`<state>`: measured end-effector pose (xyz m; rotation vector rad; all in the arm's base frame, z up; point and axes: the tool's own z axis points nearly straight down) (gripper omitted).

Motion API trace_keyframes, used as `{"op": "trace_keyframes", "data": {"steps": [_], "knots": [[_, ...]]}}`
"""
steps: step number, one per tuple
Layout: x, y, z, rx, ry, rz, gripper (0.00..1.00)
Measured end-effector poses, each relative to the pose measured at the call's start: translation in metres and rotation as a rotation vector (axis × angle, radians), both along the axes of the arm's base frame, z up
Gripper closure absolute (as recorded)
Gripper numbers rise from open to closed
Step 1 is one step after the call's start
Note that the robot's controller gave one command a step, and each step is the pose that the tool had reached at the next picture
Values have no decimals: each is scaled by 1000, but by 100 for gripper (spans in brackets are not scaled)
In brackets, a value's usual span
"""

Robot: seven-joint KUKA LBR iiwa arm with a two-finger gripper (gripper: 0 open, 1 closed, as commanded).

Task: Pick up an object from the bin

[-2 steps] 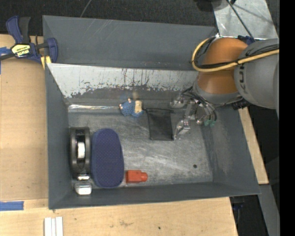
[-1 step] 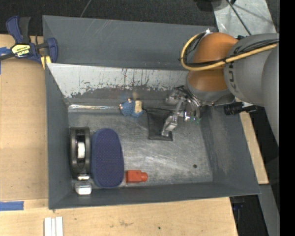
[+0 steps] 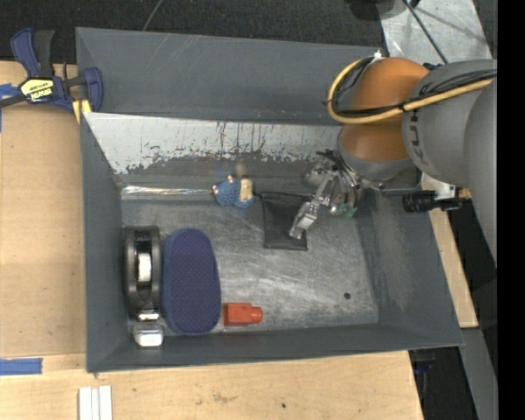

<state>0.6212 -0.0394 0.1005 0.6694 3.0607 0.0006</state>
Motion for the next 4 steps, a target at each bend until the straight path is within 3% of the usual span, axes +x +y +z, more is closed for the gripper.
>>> {"op": "trace_keyframes", "data": {"steps": [1, 2, 3, 4], "knots": [[-5, 12, -25, 0, 6, -124, 0], [-4, 11, -23, 1, 8, -123, 0], [0, 10, -19, -1, -9, -122, 100], [2, 10, -18, 1, 2, -120, 100]]}}
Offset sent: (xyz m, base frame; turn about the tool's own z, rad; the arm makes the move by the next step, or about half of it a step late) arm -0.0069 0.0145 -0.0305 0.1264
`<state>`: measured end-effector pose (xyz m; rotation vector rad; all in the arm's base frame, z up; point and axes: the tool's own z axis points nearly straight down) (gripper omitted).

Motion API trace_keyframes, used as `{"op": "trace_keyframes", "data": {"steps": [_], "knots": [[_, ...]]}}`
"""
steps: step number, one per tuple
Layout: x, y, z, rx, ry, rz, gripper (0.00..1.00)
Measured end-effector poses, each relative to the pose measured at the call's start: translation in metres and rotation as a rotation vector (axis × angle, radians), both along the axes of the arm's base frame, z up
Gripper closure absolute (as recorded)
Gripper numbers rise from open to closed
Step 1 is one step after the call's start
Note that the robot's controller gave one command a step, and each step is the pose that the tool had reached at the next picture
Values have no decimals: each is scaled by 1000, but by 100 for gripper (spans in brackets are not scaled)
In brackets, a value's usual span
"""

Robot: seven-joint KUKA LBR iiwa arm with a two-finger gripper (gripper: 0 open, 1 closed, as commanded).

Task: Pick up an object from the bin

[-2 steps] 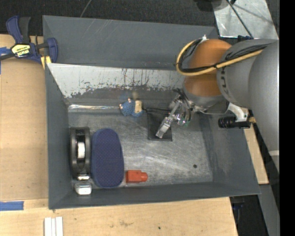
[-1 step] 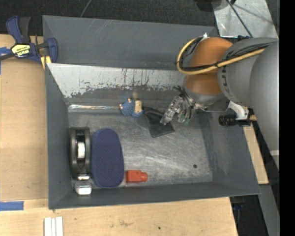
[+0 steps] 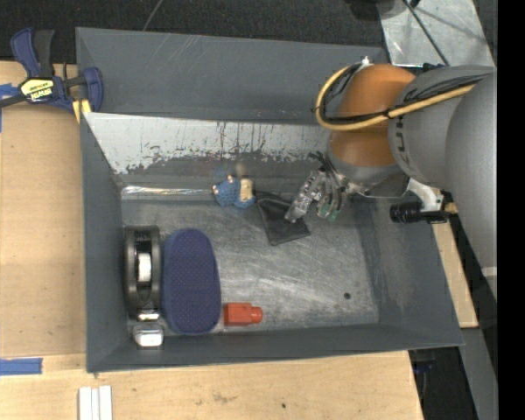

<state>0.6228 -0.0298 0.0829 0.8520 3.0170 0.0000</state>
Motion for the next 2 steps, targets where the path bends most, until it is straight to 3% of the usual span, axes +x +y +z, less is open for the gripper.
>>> {"op": "trace_keyframes", "data": {"steps": [2], "knots": [[3, -1, 55, 1, 0, 6, 100]]}}
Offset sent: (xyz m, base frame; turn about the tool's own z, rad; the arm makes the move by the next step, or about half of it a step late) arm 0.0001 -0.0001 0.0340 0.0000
